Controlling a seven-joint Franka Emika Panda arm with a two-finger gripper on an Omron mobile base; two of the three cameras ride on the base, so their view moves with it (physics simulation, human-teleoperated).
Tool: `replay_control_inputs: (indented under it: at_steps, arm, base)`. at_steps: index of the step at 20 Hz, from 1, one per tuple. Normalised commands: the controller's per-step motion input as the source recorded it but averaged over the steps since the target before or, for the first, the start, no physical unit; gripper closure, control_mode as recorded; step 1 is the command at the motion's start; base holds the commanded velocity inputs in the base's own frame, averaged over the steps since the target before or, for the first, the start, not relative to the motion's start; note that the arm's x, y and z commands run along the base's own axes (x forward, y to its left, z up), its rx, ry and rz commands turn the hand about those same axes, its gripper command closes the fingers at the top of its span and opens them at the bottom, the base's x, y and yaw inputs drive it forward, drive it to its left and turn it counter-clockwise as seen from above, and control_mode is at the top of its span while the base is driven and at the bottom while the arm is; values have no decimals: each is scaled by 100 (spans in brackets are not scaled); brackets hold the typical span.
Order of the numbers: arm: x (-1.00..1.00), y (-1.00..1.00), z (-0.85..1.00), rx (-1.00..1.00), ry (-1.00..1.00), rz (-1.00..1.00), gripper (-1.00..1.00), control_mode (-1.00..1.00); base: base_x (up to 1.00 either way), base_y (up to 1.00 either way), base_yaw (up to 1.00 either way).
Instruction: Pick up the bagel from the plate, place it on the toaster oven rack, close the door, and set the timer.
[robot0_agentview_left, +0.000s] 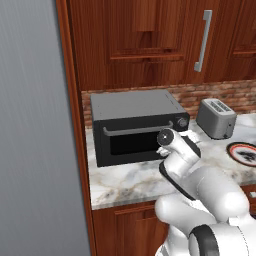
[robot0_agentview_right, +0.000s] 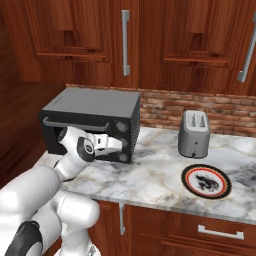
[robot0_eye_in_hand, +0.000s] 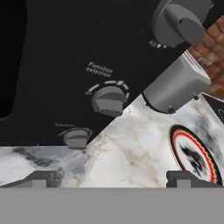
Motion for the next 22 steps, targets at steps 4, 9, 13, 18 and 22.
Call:
replay_control_inputs:
  at_steps: [4, 9, 13, 18, 22]
  arm:
    - [-2, -23, -64, 0, -20, 4, -100, -100]
    - [-24, -19, -58, 1, -5, 5, -100, -100]
    - [-67, -24, -26, 17, 1, 15, -100, -100]
    - [-64, -12, 0, 31, 15, 21, -100, -100]
    - [-37, -10, -5, 40, 28, 25, -100, -100]
  base:
    - [0, 0, 0]
    - [0, 0, 0]
    - [0, 0, 0]
    - [0, 0, 0]
    - [0, 0, 0]
